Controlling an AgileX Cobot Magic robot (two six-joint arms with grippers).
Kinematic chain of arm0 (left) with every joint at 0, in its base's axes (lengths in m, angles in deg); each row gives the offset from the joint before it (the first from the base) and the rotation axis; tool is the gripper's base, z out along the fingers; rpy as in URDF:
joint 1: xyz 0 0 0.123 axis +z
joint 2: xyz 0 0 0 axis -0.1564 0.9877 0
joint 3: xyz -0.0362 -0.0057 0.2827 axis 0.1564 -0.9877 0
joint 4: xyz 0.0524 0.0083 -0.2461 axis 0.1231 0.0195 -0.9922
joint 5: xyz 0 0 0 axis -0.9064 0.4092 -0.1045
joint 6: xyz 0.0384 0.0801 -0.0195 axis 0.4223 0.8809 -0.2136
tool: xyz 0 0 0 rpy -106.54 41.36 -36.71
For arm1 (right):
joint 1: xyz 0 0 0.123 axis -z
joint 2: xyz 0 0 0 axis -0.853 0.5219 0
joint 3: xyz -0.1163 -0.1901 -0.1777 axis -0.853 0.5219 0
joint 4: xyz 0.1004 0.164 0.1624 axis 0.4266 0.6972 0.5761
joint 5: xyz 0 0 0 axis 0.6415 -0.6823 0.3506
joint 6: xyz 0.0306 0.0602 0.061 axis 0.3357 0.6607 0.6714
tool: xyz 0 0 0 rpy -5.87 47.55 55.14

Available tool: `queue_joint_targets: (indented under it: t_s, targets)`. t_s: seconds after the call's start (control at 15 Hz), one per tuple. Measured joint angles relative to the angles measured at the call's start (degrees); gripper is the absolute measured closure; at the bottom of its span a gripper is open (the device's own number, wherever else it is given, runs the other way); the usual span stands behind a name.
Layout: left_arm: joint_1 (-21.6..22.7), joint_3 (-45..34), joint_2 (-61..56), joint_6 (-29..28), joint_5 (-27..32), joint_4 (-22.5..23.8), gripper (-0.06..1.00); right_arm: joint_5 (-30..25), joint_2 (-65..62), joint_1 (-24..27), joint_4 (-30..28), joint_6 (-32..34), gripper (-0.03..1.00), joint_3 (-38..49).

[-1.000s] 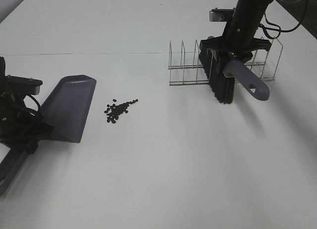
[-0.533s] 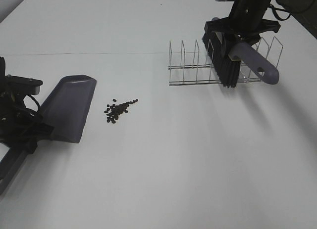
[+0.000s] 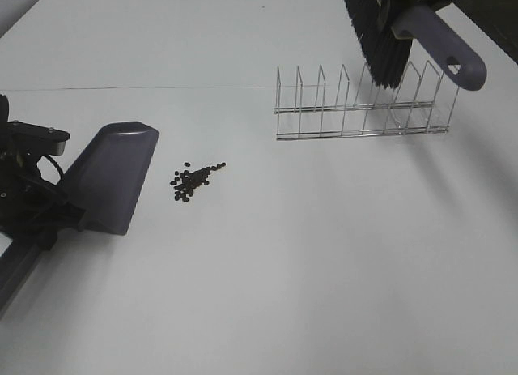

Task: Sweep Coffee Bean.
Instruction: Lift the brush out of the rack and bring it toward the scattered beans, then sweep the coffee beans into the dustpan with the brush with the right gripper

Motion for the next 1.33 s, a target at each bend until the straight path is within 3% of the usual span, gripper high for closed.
queue_joint_targets:
  t_s: [0.33,0.53,0.8,1.07,1.33]
  targets:
    - [0.00,0.00,0.00,0.00,0.00,1.15,0.61,0.06,-8.42,-8.14,-7.96,1.49,0.69,9.68]
    - [0.00,0.00,0.00,0.00,0.00,2.86,0.61,0.00,-12.72,-16.04,-11.23,4.64,0.69,23.20]
    - [0.00,0.00,0.00,0.00,0.00,3.27,0.61,1.26,-14.50,-22.06,-13.98,9.40,0.69,36.73]
    - [0.00,0.00,0.00,0.00,0.17,3.61,0.61,1.43,-8.42,-26.36,-23.84,13.52,0.69,36.73]
    - [-2.06,0.00,0.06,-2.12,0.97,7.45,0.61,0.69,3.32,-29.16,-25.50,14.32,0.69,26.87]
